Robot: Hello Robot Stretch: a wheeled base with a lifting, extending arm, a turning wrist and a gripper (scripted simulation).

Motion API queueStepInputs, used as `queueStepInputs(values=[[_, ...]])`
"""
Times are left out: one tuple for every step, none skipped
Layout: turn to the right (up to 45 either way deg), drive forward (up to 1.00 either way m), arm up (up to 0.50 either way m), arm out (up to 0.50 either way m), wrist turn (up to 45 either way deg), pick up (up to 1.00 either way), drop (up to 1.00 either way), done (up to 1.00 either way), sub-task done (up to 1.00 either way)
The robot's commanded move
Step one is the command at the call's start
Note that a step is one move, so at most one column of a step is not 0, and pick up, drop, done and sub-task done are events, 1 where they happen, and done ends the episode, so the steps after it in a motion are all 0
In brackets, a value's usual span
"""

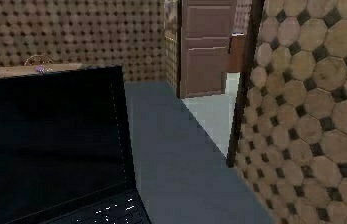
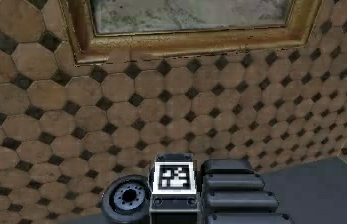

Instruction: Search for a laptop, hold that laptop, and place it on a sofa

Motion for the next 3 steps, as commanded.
queueStepInputs(values=[[-3.0, 0.0, 0.0, 0.0, 0.0, 0.0, 0.0, 0.0, 0.0], [0.0, 1.0, 0.0, 0.0, 0.0, 0.0, 0.0, 0.0, 0.0], [0.0, 0.6, 0.0, 0.0, 0.0, 0.0, 0.0, 0.0, 0.0]])
